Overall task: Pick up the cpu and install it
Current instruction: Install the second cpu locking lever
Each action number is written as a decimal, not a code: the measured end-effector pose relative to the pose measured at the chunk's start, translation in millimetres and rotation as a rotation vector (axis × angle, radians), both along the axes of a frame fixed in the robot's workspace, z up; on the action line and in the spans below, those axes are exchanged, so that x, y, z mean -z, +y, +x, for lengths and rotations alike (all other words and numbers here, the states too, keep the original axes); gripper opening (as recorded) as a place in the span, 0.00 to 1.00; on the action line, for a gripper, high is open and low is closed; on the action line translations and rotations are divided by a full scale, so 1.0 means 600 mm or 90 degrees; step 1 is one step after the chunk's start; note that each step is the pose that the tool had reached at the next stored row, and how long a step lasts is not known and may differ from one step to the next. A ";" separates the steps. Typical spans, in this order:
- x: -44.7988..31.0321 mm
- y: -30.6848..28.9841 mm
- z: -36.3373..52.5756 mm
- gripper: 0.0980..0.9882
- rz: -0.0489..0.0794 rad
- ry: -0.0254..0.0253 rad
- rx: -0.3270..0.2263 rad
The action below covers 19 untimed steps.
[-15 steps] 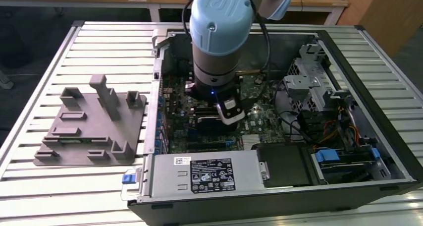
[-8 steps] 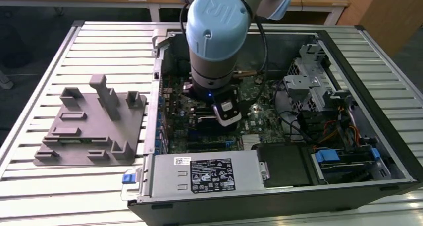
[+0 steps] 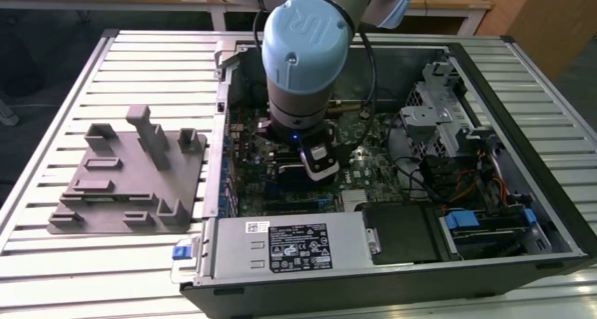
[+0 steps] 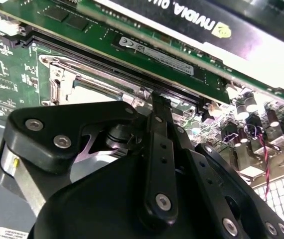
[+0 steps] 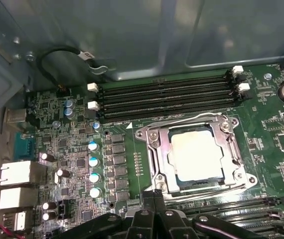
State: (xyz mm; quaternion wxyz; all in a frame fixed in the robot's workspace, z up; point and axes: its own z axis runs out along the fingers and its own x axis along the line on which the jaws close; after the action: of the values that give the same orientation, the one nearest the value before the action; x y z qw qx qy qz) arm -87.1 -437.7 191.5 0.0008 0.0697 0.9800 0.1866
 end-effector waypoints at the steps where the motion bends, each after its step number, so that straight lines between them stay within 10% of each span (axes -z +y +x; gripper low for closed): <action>1: 0.001 0.0000 0.000 0.01 0.000 0.0000 0.000; 19: 0.014 0.0045 -0.006 0.01 0.001 0.0001 0.000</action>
State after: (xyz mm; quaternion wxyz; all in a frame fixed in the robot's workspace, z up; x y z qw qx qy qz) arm -90.4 -435.1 183.2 0.0007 0.0697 0.9799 0.1870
